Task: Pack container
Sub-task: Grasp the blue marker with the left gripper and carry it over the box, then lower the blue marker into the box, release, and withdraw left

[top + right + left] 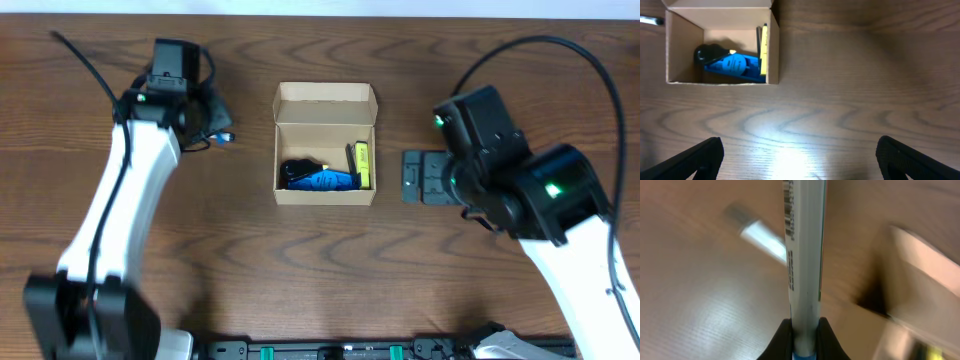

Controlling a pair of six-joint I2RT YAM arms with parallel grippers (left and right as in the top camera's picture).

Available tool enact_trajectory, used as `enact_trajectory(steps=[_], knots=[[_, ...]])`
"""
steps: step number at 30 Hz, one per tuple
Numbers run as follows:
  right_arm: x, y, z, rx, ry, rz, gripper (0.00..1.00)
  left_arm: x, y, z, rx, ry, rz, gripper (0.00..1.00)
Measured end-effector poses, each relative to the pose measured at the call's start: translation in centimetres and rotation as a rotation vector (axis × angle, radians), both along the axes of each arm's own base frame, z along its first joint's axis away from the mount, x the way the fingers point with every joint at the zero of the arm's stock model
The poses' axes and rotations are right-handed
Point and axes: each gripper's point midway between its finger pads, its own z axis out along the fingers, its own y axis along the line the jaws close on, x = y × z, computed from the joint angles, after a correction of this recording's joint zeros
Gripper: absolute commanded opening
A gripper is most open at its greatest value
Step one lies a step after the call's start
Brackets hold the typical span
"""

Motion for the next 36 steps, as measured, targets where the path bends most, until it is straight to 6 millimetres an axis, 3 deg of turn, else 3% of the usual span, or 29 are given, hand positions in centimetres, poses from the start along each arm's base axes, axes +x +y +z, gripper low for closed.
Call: enact_trajectory(steps=[2,4,9,12,16,19,21,31,33,36], knots=[[-0.6,-0.3,0.7,0.008,-0.022,0.008,0.99,-0.8,-3.6,2.5,0.045,-0.093,-0.285,0.06],[-1.1,-0.5,1.3,0.016,-0.04,0.021,0.99,-2.2,-6.9,3.8,0.09,-0.155,-0.554,0.06],[-2.5,-1.0,2.0,0.019,-0.053,0.056,0.99,-5.2,-12.9,4.0,0.239,-0.285,-1.134,0.06],[-2.9,-1.0,2.0,0.018,-0.046,0.066,0.99,-6.2,-14.8,3.7,0.345,-0.364,-1.392,0.07],[-2.9,-1.0,2.0,0.02,-0.044,0.068,0.99,-6.6,-15.8,3.1,0.471,-0.443,-1.633,0.08],[-2.9,-1.0,2.0,0.02,-0.044,0.069,0.99,-6.5,-15.9,2.3,0.528,-0.465,-1.737,0.15],[-2.9,-1.0,2.0,0.02,-0.044,0.069,0.99,-6.4,-16.0,1.5,0.542,-0.46,-1.78,0.06],[-3.0,-1.0,2.0,0.019,-0.044,0.072,0.99,-6.2,-16.8,-3.0,0.514,-0.377,-1.895,0.06],[-2.9,-1.0,2.0,0.019,-0.044,0.072,0.99,-6.2,-16.9,-3.8,0.502,-0.358,-1.904,0.08],[-3.0,-1.0,2.0,0.019,-0.044,0.072,0.99,-6.3,-16.8,-4.7,0.489,-0.334,-1.915,0.27]])
